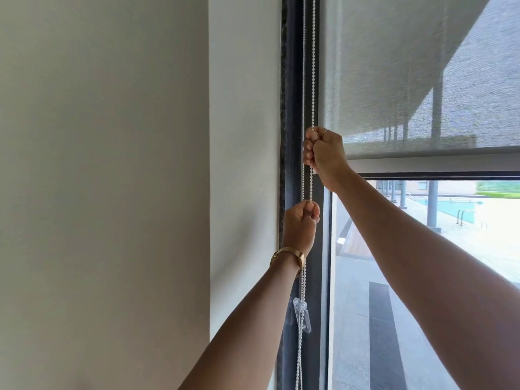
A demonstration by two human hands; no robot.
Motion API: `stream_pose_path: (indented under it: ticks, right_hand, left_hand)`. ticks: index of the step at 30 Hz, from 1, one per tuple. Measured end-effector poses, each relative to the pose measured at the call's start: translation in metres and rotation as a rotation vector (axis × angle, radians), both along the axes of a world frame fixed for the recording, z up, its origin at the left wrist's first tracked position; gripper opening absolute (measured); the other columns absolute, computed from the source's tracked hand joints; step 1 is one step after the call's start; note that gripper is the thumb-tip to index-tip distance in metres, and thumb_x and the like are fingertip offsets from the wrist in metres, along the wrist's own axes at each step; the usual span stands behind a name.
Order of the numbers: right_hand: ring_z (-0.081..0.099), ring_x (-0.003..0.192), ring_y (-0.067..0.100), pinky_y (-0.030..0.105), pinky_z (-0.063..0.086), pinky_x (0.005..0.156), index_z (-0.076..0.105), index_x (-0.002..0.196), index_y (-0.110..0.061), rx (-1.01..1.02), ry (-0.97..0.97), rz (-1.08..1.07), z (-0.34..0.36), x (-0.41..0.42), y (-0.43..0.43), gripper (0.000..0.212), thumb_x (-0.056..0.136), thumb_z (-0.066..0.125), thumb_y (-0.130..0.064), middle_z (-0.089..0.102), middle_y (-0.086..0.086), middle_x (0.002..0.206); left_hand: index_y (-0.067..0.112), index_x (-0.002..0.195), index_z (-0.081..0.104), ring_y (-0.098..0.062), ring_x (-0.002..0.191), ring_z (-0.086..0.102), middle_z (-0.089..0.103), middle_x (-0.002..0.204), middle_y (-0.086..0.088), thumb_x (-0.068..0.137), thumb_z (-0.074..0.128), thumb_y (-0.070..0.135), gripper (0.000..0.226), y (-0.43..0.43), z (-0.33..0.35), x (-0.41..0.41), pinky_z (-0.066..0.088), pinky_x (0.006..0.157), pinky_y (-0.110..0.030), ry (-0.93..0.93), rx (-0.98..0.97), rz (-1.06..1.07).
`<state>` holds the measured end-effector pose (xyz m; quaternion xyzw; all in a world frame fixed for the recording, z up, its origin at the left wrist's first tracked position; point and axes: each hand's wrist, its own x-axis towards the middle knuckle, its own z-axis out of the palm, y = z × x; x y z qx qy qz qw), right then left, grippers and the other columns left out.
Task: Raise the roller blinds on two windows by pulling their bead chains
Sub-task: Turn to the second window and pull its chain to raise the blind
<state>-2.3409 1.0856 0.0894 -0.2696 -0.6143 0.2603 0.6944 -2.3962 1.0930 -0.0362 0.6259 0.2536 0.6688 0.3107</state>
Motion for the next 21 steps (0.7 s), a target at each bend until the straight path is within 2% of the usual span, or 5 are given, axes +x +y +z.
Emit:
stream_pose_path:
  ticks: [4, 7, 16, 19, 21]
  right_hand:
    - [0.031, 0.044, 0.007, 0.02, 0.025, 0.043, 0.039, 0.061, -0.018, -0.006, -0.014, -0.023, 0.001, 0.002, -0.005, 0.044, 0.072, 0.014, 0.017, 0.034, 0.0, 0.057]
    - [0.029, 0.046, 0.009, 0.02, 0.025, 0.043, 0.038, 0.061, -0.018, -0.003, -0.025, -0.025, 0.001, 0.004, -0.008, 0.045, 0.073, 0.014, 0.017, 0.033, 0.0, 0.058]
    - [0.029, 0.047, 0.01, 0.023, 0.025, 0.046, 0.038, 0.062, -0.019, -0.024, -0.02, -0.025, 0.0, 0.003, -0.018, 0.044, 0.072, 0.013, 0.017, 0.034, 0.0, 0.058]
    - [0.029, 0.046, 0.009, 0.021, 0.024, 0.045, 0.038, 0.062, -0.019, -0.032, -0.025, -0.022, 0.0, -0.002, -0.024, 0.044, 0.071, 0.013, 0.016, 0.034, -0.001, 0.058]
    - [0.03, 0.045, 0.008, 0.019, 0.024, 0.043, 0.037, 0.062, -0.019, -0.025, -0.033, -0.019, 0.001, -0.007, -0.026, 0.043, 0.07, 0.012, 0.016, 0.033, -0.001, 0.058]
  left_hand:
    - [0.016, 0.057, 0.041, -0.007, 0.046, 0.028, 0.034, 0.055, 0.0, 0.082, 0.028, -0.01, 0.039, -0.009, 0.001, 0.003, 0.024, 0.041, -0.01, 0.013, 0.001, 0.021]
    - [0.018, 0.055, 0.043, -0.009, 0.048, 0.03, 0.035, 0.053, 0.002, 0.084, 0.029, -0.005, 0.039, -0.012, -0.001, 0.004, 0.025, 0.045, -0.016, 0.032, 0.006, 0.053]
    - [0.016, 0.055, 0.041, -0.007, 0.049, 0.032, 0.036, 0.054, 0.001, 0.079, 0.028, -0.009, 0.037, -0.018, 0.001, -0.001, 0.027, 0.049, -0.015, 0.047, 0.04, 0.083]
    - [0.02, 0.053, 0.041, -0.007, 0.048, 0.036, 0.04, 0.054, 0.001, 0.07, 0.03, 0.003, 0.026, -0.021, 0.001, -0.006, 0.032, 0.052, -0.022, 0.094, 0.055, 0.157]
    - [0.02, 0.051, 0.041, -0.014, 0.055, 0.04, 0.043, 0.054, 0.001, 0.062, 0.03, 0.008, 0.02, -0.021, 0.002, -0.01, 0.035, 0.059, -0.025, 0.114, 0.055, 0.21]
